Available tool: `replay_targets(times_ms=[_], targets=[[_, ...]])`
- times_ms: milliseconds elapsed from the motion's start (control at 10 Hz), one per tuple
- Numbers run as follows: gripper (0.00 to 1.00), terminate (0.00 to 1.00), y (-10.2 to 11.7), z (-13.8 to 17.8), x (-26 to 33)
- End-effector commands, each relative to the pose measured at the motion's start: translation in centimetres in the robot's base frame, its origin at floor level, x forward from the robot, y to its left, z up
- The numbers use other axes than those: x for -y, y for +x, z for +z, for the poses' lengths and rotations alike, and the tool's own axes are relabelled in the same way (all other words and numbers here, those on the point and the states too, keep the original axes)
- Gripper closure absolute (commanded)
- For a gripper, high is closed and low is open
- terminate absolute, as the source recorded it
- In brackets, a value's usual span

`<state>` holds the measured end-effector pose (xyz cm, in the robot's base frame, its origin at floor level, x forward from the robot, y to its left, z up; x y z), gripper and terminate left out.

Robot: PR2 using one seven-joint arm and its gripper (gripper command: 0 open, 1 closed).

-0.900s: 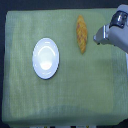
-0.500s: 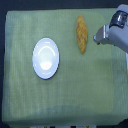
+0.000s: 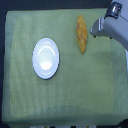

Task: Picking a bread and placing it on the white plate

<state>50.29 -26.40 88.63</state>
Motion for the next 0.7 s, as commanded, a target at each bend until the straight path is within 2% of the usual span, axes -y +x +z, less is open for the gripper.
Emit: replay_targets(times_ms=[0, 300, 600], targets=[[0.0, 0.0, 5.4, -3.1, -2.9], [0.0, 0.0, 6.5, -7.4, -5.4], [0.0, 0.0, 8.1, -9.4, -6.8]])
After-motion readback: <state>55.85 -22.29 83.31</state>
